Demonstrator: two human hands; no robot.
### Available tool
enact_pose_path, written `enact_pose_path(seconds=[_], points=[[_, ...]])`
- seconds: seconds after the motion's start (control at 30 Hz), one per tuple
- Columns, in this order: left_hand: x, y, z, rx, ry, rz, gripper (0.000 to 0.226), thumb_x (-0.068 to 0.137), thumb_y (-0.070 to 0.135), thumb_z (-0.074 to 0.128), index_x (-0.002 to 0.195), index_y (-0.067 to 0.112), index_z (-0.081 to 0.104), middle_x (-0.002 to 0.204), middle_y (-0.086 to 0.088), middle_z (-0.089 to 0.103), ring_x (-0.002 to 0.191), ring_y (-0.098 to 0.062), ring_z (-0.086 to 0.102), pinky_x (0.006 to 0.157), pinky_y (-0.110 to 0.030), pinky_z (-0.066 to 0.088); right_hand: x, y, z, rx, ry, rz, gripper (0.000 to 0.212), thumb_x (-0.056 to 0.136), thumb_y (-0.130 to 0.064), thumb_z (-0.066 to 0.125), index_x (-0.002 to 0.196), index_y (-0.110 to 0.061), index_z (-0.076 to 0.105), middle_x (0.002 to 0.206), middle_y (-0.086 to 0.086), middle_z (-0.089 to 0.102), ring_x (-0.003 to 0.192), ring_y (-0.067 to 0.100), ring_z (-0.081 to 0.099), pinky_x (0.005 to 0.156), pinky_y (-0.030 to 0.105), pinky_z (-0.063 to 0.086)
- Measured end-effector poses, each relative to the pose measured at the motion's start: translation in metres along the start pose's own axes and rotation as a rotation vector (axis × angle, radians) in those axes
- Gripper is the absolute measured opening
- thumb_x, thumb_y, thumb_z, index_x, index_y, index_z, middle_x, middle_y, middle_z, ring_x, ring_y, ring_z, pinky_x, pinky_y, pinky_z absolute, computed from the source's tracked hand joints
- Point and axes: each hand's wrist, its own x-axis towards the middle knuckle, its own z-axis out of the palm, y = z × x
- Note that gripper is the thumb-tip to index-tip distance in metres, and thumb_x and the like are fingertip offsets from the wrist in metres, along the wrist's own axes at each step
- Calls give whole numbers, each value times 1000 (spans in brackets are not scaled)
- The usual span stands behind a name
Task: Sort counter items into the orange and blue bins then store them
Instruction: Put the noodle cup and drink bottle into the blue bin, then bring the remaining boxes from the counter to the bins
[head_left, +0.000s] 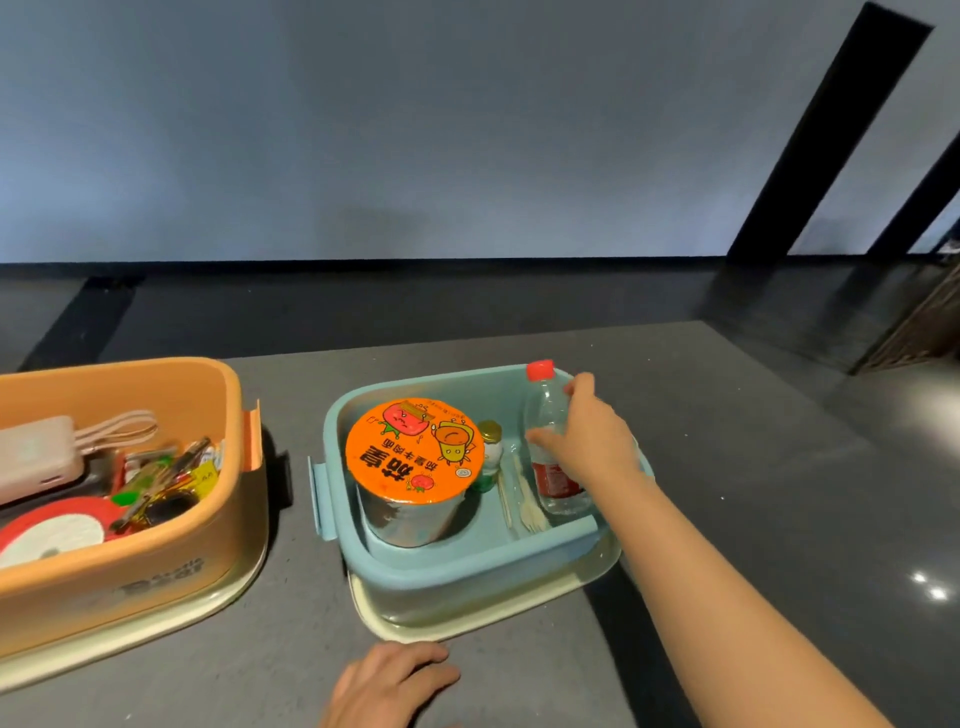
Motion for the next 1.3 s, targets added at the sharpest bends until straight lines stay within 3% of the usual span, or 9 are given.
enact_pose_path(seconds=[0.13,0.27,0.43,0.53,0.6,0.73,0.93,1.1,1.3], points=[[0,2,-2,-12,-18,-25,36,71,72,32,83,61,64,95,42,57,94,16,37,69,-1,35,3,1,9,-167,-167,-23,58,84,-48,64,127,-23,32,98,4,62,80,23,61,61,35,49],[-2,2,-5,-3,-25,-38,35,71,71,32,84,62,63,96,44,55,94,17,35,70,0,34,2,3,11,-311,-328,56,51,83,-51,60,121,-19,47,108,4,62,91,23,60,70,33,48],[-4,3,-4,-23,-54,-64,35,66,80,37,84,63,62,98,44,55,97,17,35,72,-1,34,6,-2,4,-347,-52,1,36,85,-17,59,121,-22,53,113,5,63,101,26,61,72,32,44],[-2,5,-6,-22,-33,-78,36,68,80,33,82,64,62,96,45,54,96,17,35,71,0,33,1,-1,5,-280,-153,-40,39,81,-24,67,119,-28,57,113,0,63,98,23,61,71,31,48],[-3,5,-4,-51,-22,-53,32,63,80,49,82,60,64,97,42,56,96,16,37,73,-3,32,-6,2,7,-307,-245,-53,46,79,-26,70,123,-28,58,115,1,63,99,22,61,69,31,47],[-4,8,-3,-61,-50,-58,49,40,80,70,83,56,67,98,39,58,97,14,39,69,-4,44,-20,4,-8,-180,-34,-73,38,82,-28,67,119,-28,60,114,-3,64,100,20,60,71,30,47],[-13,13,-4,-230,-2,-133,41,78,47,65,118,52,55,123,42,39,120,15,32,102,-10,25,-89,9,-31,49,164,-147,31,81,-29,67,111,-33,63,113,-12,61,100,13,58,72,29,45],[-2,32,-29,-329,111,-149,32,78,24,72,106,39,66,107,35,53,109,2,53,96,-22,41,-162,26,-34,117,234,-161,29,83,-28,64,112,-33,62,113,-19,56,103,4,53,74,24,45],[11,73,-50,-346,102,40,29,78,19,74,103,32,68,107,22,60,106,-5,55,92,-22,39,-249,65,-47,35,261,46,32,86,-30,58,118,-33,59,124,-19,52,116,4,49,85,23,43]])
